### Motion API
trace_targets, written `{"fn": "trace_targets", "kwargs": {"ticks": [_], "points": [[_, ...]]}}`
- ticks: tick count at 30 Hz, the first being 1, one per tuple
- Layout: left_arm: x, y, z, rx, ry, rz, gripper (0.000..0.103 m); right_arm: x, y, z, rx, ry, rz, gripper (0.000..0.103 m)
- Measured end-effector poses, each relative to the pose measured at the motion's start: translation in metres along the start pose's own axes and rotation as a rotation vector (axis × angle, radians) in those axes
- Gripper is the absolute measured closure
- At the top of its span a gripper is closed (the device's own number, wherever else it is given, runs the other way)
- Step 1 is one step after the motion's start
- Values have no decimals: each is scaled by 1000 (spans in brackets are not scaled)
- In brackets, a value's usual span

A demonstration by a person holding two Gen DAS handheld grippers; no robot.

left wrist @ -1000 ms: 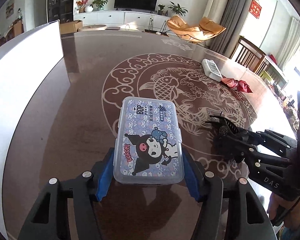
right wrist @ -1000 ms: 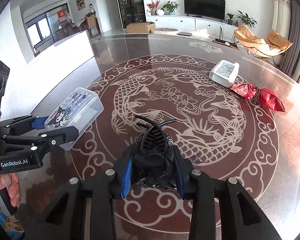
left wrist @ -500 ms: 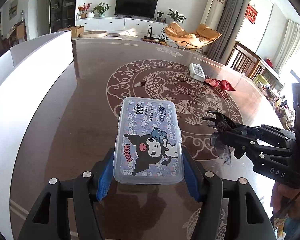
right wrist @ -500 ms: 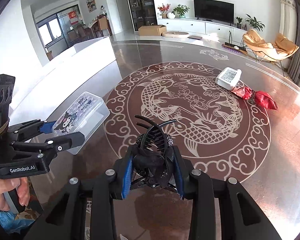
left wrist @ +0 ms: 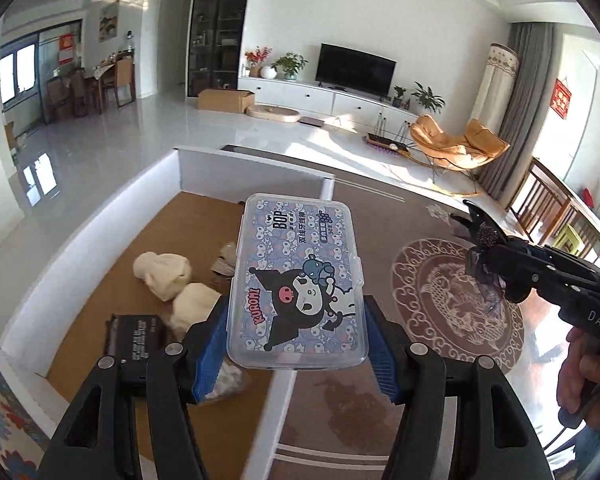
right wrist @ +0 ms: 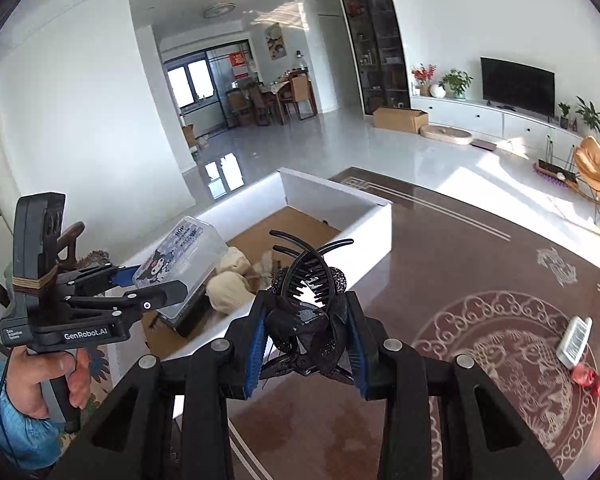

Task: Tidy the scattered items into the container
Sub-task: 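Carry the plastic box and black clip over the cardboard box with both tools, then open both tools to drop the plastic box and black clip into the box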

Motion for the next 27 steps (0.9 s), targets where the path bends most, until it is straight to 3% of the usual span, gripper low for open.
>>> {"fn": "trace_targets", "kwargs": {"ticks": [4, 9, 16, 18, 19, 22, 27], "points": [[14, 14, -64, -86, 56, -22, 41, 52, 58, -40, -66, 19, -17, 67], [52, 28, -102, -152, 68, -63, 41, 132, 97, -48, -78, 2, -98, 67], [110, 30, -121, -185, 95, -173, 41, 222, 101, -30, -83, -63, -214, 64], [124, 27, -127, -205, 122, -210, 40, 241, 98, -27, -103, -99, -253, 53], [128, 26, -130, -216, 130, -218, 40, 249, 97, -27, -107, -115, -273, 37], [137, 21, -137, -240, 133, -226, 33, 258, 94, -28, -123, -119, -277, 37], [137, 17, -141, -260, 136, -213, 32, 255, 91, -26, -119, -103, -264, 37]]}}
Point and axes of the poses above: each gripper's, at about its wrist camera, not at the fingertips, and x roughly the way its jaws point, z to its right, y to its top, the point moved 9 cm from there along x, roughly the way its jaws point, and after that the axes turned 8 degrees about -z, right-handed, at the moved point
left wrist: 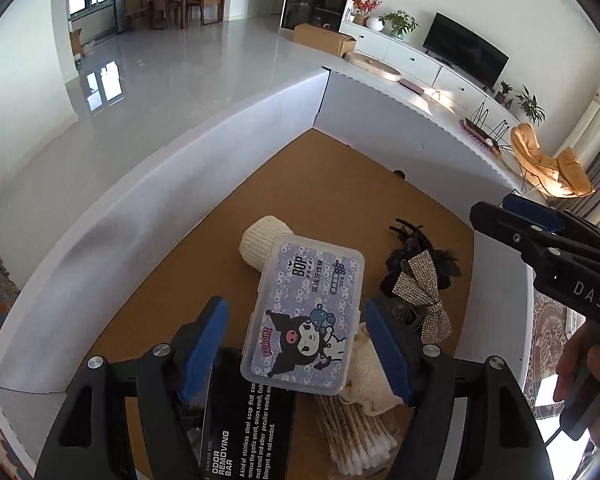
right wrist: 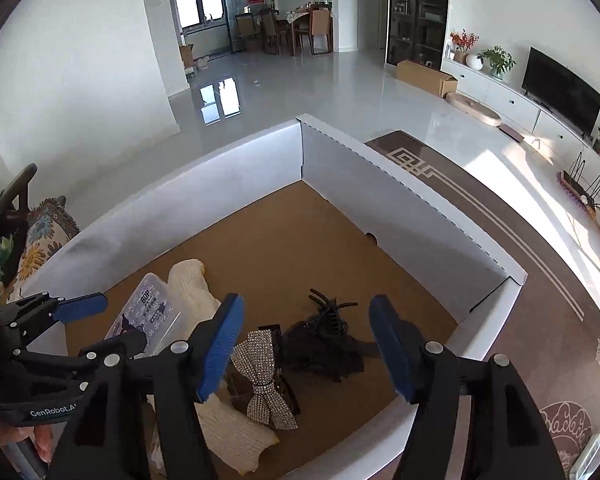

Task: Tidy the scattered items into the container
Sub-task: 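Open both tools to drop the plastic box and black clip into the box, then move both open tools back over the table toward the white bottle and red snack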

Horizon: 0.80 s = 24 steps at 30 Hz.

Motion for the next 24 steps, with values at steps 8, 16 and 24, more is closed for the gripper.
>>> {"fn": "trace_targets", "kwargs": {"ticks": [8, 16, 24], "points": [[-32, -8, 23, 3, 46, 121, 32, -42, -23, 15, 63, 30, 90, 37], [-97, -46, 128, 133, -114, 251, 32, -132, -94, 73, 178, 59, 203, 36], [-132, -155, 267, 418, -298, 245, 13, -171, -301, 167, 299, -160, 78, 36]]}}
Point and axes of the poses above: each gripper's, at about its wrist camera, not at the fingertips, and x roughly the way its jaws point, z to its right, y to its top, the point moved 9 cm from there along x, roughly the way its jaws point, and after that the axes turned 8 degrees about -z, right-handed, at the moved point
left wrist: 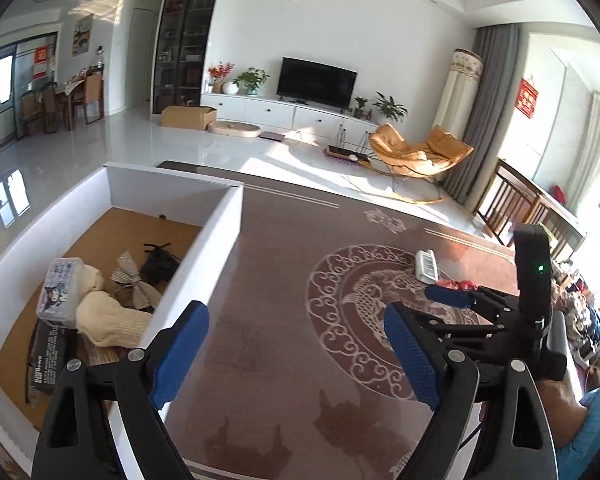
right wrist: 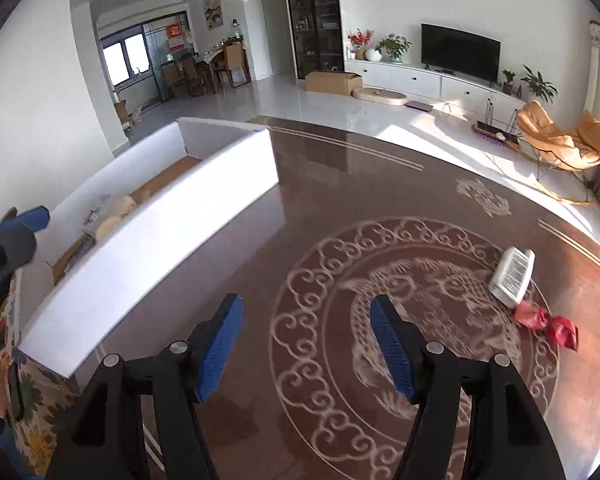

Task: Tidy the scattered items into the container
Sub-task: 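Move both open tools back over the table toward the white bottle and red snack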

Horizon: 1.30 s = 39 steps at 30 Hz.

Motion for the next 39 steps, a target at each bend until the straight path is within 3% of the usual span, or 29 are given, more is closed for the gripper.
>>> {"fn": "trace_targets", "kwargs": {"ticks": [5, 7, 10, 16, 22, 24, 25, 34, 37, 39], "points": [[47, -54, 89, 88, -156, -110, 12, -4, -131, 98, 173, -131, -132, 36], [73, -73, 115, 127, -189, -143, 12, -11, -164, 127, 263, -152, -136, 36], [109, -98, 136, 181, -174, -206, 13, -21, -187, 151, 353, -173, -101, 36], [152, -126, 130, 211, -149, -274, 13, -24, -188, 150, 336, -244, -60, 35], [151, -126, 125, 199, -154, -246, 11, -18, -184, 144, 308, -265, -56, 24], [153, -127, 129, 204, -177, -256, 0, -15, -183, 145, 306, -262, -58, 23], [154, -126, 131, 213, -174, -261, 0, -15, -182, 145, 305, -263, -58, 22], [157, -130, 137, 277, -92, -277, 0, -13, -180, 146, 288, -253, -64, 21], [156, -131, 137, 284, -80, -278, 0, -6, -166, 159, 249, -219, -91, 22], [156, -130, 137, 283, -82, -278, 0, -7, -139, 186, 258, -239, -60, 22]]}}
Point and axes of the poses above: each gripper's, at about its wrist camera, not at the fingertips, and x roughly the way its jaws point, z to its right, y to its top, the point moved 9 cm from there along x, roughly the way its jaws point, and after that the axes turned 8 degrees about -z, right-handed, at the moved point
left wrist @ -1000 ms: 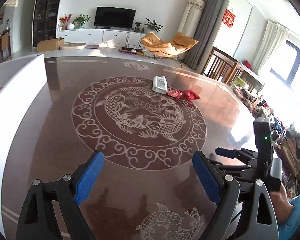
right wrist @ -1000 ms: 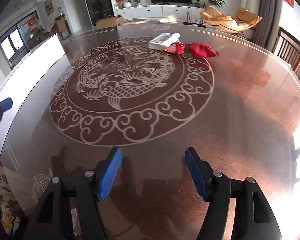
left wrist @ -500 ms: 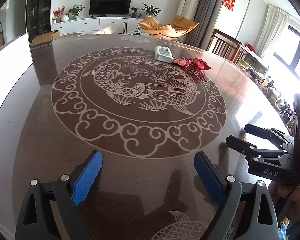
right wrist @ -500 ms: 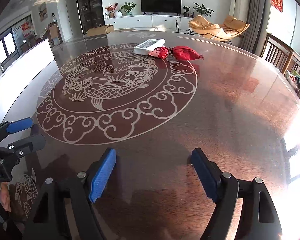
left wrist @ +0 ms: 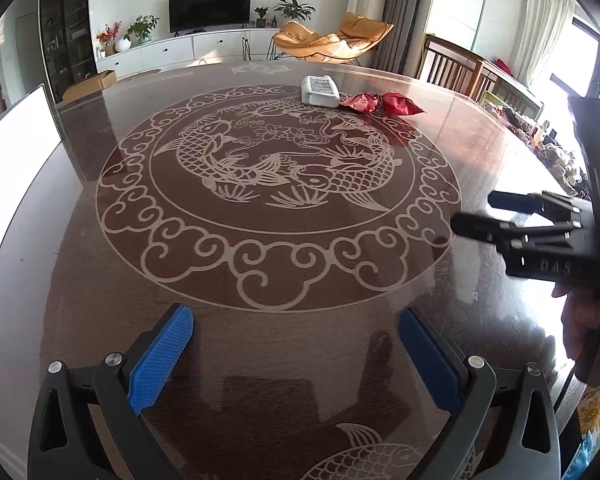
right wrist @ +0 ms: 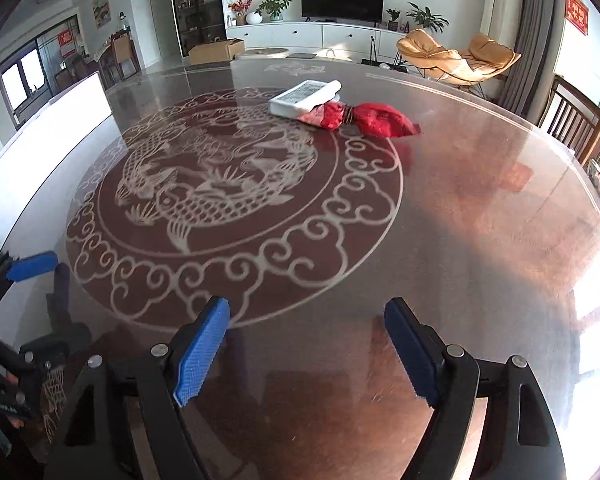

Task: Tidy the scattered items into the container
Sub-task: 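Move both open tools back over the table toward the white bottle and red snack, then position the right tool over the red snack while the left tool reaches the white bottle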

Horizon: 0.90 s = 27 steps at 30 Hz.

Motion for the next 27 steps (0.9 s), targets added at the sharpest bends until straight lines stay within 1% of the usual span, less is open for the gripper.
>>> {"fn": "trace_targets", "kwargs": {"ticks": [3, 4, 5, 7, 9, 11, 13, 15, 17, 18, 19, 20, 22, 23, 25, 27], "points": [[-1, 0, -1, -4, -6, 3, 0, -5, 70, 33, 48, -30, 124, 22], [-1, 0, -2, -5, -7, 3, 0, -3, 95, 42, 70, -33, 150, 22], [-1, 0, -2, -5, -6, 3, 0, 2, 117, 51, 95, -30, 158, 22], [0, 0, -2, -2, -2, 1, 0, 23, 153, 64, 148, -1, 116, 22], [0, 0, -2, 2, 4, -1, 0, 48, 174, 65, 182, 65, 58, 22], [0, 0, -1, 5, 9, -3, 0, 69, 181, 52, 159, 161, 4, 22], [0, 0, -1, 7, 12, -4, 0, 81, 176, 34, 70, 197, -52, 22], [0, 0, -1, 9, 14, -5, 0, 88, 158, 14, -42, 219, -121, 22], [0, 0, -1, 10, 15, -5, 0, 87, 129, -1, -139, 232, -204, 21], [-1, 0, -1, 8, 13, -4, 0, 80, 115, -7, -194, 227, -216, 21], [-1, 0, -1, 5, 8, -2, 0, 73, 103, -13, -231, 248, -243, 22], [-1, 0, -1, 1, 2, 1, 0, 66, 95, -17, -247, 255, -249, 23], [-2, 0, -2, -6, -8, 6, 0, 57, 100, -15, -230, 222, -211, 22], [-2, 1, -2, -8, -12, 7, 0, 54, 112, -12, -190, 208, -177, 23], [-3, 1, -2, -10, -15, 8, 0, 54, 144, -3, -54, 208, -112, 22], [-3, 1, -1, -10, -14, 7, 0, 65, 178, 5, 74, 207, -73, 22]]}}
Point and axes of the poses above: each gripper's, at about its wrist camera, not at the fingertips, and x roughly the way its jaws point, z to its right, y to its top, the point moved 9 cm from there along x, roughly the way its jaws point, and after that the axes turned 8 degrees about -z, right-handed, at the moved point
